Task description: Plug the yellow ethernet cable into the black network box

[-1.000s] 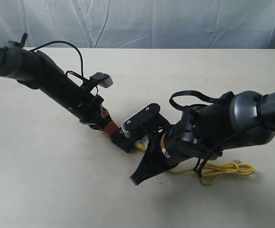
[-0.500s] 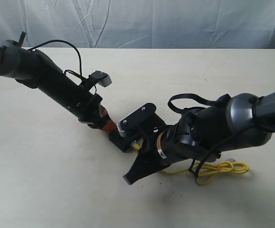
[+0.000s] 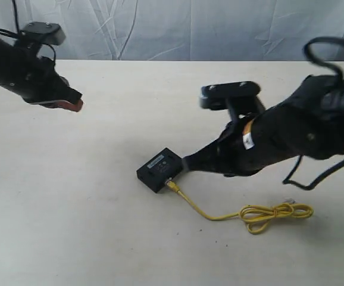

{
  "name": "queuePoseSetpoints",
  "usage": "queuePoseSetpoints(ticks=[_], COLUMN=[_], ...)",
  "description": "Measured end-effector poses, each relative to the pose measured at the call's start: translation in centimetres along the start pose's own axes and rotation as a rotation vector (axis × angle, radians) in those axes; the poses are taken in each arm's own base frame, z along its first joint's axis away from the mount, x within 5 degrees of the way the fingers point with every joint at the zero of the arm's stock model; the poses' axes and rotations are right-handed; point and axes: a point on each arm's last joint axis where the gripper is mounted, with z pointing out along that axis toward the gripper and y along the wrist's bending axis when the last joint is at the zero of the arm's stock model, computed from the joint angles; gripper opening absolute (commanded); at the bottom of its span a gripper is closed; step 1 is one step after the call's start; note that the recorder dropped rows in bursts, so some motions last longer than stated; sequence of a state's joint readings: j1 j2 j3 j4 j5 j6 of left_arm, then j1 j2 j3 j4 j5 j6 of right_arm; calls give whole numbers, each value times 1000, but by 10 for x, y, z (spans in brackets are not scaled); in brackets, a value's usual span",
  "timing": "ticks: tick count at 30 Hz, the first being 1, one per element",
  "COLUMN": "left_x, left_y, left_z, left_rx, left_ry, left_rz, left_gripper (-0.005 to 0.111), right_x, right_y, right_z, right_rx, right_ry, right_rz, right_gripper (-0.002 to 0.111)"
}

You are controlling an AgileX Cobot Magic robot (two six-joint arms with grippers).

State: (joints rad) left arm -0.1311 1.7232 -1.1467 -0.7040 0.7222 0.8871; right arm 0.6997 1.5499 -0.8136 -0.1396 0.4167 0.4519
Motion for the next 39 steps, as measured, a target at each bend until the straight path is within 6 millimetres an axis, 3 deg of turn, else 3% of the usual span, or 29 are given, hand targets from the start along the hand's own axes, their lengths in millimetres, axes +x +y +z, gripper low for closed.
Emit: queuePoseSetpoints(ticks=[1, 2, 3, 4, 5, 9, 11, 14, 18, 25, 31, 39], left_x=[5, 16, 25, 42, 49, 93, 123, 149, 161, 170, 170, 170], left_y=[-5, -21, -28, -43, -51, -80, -97, -116, -128, -137, -137, -137], left_z=[-10, -44, -54, -80, -94, -134, -151, -170, -184, -196, -196, -196], left_rx=[-28, -96, -119, -176, -208, -297, -330, -357, -370, -391, -390, -390], left_ry=[-24, -117, -143, -222, -278, -442, -530, -639, -719, -792, -794, -794], left_rz=[-8, -4, -4, 10, 21, 67, 107, 169, 208, 240, 241, 241], left_gripper=[0, 0, 0, 0, 0, 0, 0, 0, 0, 0, 0, 0], right_x=[-2, -3, -2, 0, 3, 23, 40, 62, 78, 93, 104, 117], right_y=[-8, -22, -27, -35, -38, -44, -49, -55, -58, -61, -69, -80], right_z=[-11, -32, -41, -63, -73, -124, -151, -178, -202, -224, -238, -251], right_rx=[9, 28, 34, 39, 39, 3, -12, -13, -37, -65, -66, 85], right_ry=[-2, -6, -14, -50, -68, -219, -349, -442, -542, -651, -735, -858], right_rz=[40, 93, 109, 132, 142, 156, 133, 120, 126, 135, 337, 526], right_gripper=[-1, -1, -1, -1, -1, -1, -1, -1, -1, -1, -1, -1])
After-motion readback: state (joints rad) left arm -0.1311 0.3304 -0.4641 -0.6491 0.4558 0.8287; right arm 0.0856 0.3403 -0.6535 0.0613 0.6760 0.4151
